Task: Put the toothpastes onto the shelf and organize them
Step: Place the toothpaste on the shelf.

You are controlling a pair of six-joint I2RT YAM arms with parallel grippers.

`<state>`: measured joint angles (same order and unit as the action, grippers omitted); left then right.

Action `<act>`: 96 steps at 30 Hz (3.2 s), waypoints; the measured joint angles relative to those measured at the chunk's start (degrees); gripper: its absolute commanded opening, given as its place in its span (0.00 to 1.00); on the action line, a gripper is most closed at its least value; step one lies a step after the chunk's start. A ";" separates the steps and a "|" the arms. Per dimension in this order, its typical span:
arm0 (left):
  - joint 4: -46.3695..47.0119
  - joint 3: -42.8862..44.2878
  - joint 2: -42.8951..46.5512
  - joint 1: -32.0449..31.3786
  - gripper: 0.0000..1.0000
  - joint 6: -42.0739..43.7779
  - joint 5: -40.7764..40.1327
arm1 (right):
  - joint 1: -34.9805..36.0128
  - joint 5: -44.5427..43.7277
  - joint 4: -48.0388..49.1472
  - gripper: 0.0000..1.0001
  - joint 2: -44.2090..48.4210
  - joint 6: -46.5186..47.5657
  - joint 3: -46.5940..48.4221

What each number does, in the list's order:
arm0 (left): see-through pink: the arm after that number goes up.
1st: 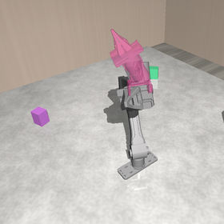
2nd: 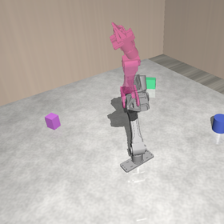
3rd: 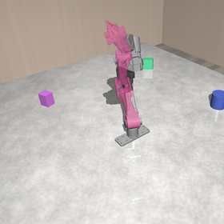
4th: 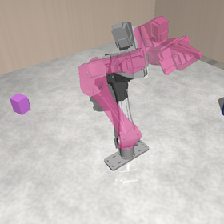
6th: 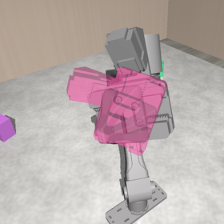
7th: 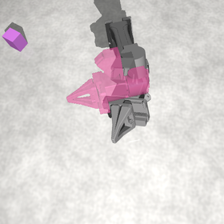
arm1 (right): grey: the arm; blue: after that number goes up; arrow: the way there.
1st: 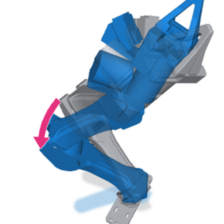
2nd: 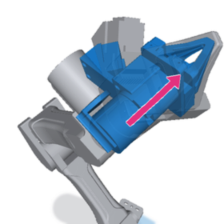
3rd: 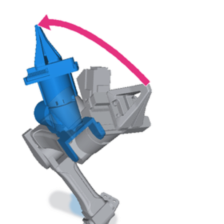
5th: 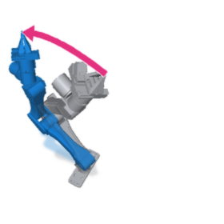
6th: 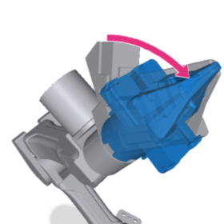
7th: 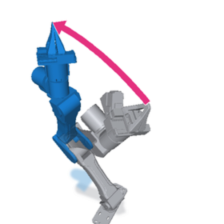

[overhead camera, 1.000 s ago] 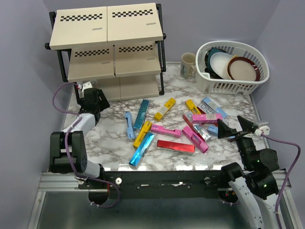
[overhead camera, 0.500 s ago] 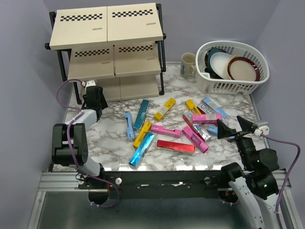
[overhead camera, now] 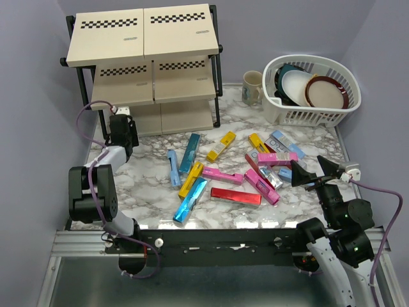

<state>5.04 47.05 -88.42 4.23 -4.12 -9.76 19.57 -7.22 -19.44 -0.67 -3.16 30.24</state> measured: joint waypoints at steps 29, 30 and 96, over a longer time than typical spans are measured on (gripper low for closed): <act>11.74 -6.38 1.57 -0.39 0.84 -11.98 -2.12 | 0.31 -0.02 -0.04 1.00 0.00 0.02 0.39; 11.78 -6.32 1.46 -0.59 0.85 -11.96 -2.19 | 0.31 -0.02 -0.04 1.00 0.00 0.02 0.39; 6.60 -1.70 1.09 2.29 0.91 -6.86 -9.05 | 0.37 -0.02 -0.11 1.00 0.00 0.17 0.39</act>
<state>11.64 45.34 -87.33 6.52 -10.98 -18.81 19.94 -7.25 -19.55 -0.67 -2.98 30.63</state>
